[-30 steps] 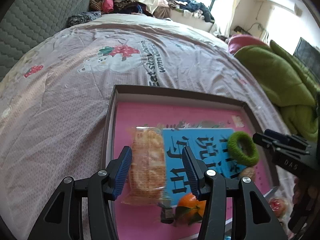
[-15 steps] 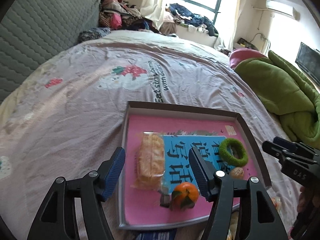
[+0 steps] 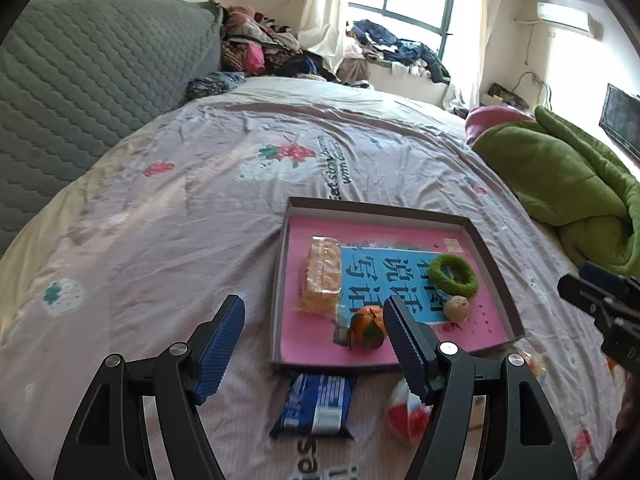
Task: Organize objects
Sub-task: 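Withdraw both open grippers up and away from the tray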
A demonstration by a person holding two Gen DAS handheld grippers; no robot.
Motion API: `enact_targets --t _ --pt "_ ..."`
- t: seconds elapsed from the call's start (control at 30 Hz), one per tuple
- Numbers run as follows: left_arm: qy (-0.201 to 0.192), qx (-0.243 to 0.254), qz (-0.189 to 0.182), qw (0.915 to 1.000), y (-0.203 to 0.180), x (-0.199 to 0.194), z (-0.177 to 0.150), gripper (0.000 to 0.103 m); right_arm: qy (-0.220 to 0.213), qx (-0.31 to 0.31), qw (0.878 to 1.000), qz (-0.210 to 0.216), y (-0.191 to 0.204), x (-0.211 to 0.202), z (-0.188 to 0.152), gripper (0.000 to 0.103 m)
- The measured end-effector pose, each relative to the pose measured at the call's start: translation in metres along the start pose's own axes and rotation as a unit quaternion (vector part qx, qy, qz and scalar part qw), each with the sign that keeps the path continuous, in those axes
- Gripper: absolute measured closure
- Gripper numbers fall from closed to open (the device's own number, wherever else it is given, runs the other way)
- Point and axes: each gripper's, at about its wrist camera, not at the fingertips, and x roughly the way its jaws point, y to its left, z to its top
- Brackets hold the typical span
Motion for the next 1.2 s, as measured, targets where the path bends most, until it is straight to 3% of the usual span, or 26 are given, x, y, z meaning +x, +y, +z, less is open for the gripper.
enact_targets --t 0.4,0.73,1.2 --pt "-0.031 -0.008 0.015 0.9994 0.011 -0.088 -0.013 0.03 -0.015 -0.017 1.0 0.017 0.014 -0.059 -0.015 0.051" --pt "-0.047 0.007 0.019 0.9987 0.008 -0.134 -0.027 0.03 -0.039 -0.018 0.998 0.037 0.022 -0.103 -0.023 0.048" --pt "-0.05 0.026 0.019 0.9983 -0.003 -0.148 -0.042 0.029 -0.033 0.0 0.999 0.042 0.018 -0.103 -0.042 0.047"
